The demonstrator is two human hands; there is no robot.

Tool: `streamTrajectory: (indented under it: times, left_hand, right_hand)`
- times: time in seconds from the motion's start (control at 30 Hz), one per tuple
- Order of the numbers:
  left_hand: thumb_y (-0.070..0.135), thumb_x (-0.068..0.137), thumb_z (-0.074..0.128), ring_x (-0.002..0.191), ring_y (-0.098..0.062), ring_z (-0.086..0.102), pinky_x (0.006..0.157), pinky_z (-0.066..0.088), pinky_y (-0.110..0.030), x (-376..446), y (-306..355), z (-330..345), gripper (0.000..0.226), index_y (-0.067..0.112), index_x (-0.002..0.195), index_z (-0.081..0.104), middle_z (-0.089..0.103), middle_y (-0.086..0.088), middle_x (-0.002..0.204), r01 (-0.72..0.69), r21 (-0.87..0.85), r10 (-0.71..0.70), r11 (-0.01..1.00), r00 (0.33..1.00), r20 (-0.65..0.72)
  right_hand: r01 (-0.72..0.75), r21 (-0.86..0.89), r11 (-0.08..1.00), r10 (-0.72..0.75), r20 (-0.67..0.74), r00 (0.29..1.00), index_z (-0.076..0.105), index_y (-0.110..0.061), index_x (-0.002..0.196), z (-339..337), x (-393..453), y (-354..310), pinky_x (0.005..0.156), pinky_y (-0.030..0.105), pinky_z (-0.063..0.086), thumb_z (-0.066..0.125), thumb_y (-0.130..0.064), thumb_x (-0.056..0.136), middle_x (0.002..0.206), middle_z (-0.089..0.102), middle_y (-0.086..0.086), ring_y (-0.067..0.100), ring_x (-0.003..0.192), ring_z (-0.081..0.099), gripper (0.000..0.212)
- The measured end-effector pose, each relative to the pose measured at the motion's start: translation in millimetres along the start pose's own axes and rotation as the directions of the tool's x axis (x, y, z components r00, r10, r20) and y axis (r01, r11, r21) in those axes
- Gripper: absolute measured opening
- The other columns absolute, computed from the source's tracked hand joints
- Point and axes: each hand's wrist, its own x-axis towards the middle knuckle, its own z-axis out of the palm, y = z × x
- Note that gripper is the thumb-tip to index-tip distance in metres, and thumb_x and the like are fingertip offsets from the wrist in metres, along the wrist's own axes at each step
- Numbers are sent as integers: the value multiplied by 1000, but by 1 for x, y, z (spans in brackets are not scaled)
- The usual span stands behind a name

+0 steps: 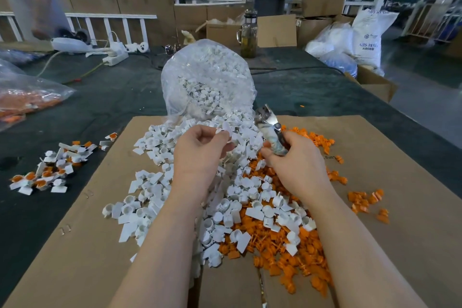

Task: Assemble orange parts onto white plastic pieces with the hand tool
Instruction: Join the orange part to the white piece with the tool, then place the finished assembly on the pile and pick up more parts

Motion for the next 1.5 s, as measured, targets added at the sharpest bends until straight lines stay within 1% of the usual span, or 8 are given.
streamTrajectory:
  times: [0.27, 0.4, 0.5, 0.63, 0.77, 0.9, 1.1, 1.5]
  left_hand:
    - [14, 88, 66, 63, -13, 71, 64, 55, -30, 0, -4, -2, 13, 24, 85, 60, 72, 3, 65, -127, 223, 148, 967, 986, -76]
    - [22, 87, 65, 60, -6, 59, 55, 46, -22, -3, -9, 1, 4, 24, 90, 63, 63, 9, 67, -324, 599, 337, 732, 937, 95]
    - [26, 88, 65, 68, -4, 60, 60, 50, -24, -9, -9, 8, 5, 25, 93, 64, 64, 12, 75, -393, 655, 343, 646, 915, 210]
    - [28, 84, 69, 76, -5, 64, 66, 50, -24, -11, -9, 14, 6, 26, 89, 65, 69, 11, 81, -351, 541, 291, 764, 936, 196]
    - [23, 81, 73, 65, 0, 62, 58, 46, -16, -11, -7, 15, 12, 30, 84, 63, 68, 10, 75, -235, 368, 188, 900, 969, 159]
    - [14, 79, 73, 80, -22, 73, 79, 59, -40, -11, -4, 14, 11, 21, 87, 70, 75, -4, 82, -98, 121, 78, 988, 984, 160]
    - [4, 85, 73, 70, -17, 74, 71, 60, -28, -11, 0, 12, 14, 17, 86, 76, 75, -6, 76, 77, -166, -58, 983, 992, 116]
    - [3, 81, 77, 70, -23, 75, 68, 60, -31, -13, -2, 13, 11, 9, 77, 68, 74, -9, 69, 47, -161, -29, 986, 993, 117]
  right_hand:
    - [19, 337, 941, 5, -70, 998, 72, -22, 102, -4, -3, -7, 69, 27, 54, 72, -27, 86, 87, 68, -17, 1, 79, 63, 16]
    - [76, 366, 928, -49, -81, 996, 71, -20, 106, -3, -4, -10, 64, 8, 48, 71, -23, 88, 88, 66, -19, -7, 84, 61, 19]
    - [110, 373, 921, -86, -80, 993, 71, -19, 107, -1, -5, -14, 71, 16, 52, 70, -22, 88, 92, 67, -15, -1, 85, 64, 19]
    - [117, 347, 931, -104, -55, 993, 71, -16, 107, 2, -6, -17, 79, 34, 56, 72, -22, 87, 95, 69, -7, 6, 87, 65, 21]
    - [118, 387, 914, -110, -41, 993, 71, -18, 104, 3, -6, -16, 69, 22, 54, 70, -21, 88, 88, 67, -12, 1, 80, 63, 16]
    - [115, 451, 885, -118, -22, 993, 71, -17, 104, 3, -7, -15, 58, 11, 45, 68, -16, 90, 80, 65, -12, -4, 69, 59, 14]
    - [113, 511, 852, -83, -80, 993, 66, -32, 86, 1, -8, -16, 63, 10, 48, 74, -19, 86, 75, 68, -15, -2, 74, 64, 15]
    - [138, 495, 858, -79, -138, 987, 69, -24, 92, 3, -8, -17, 62, 12, 47, 73, -23, 87, 75, 66, -18, -2, 73, 62, 7]
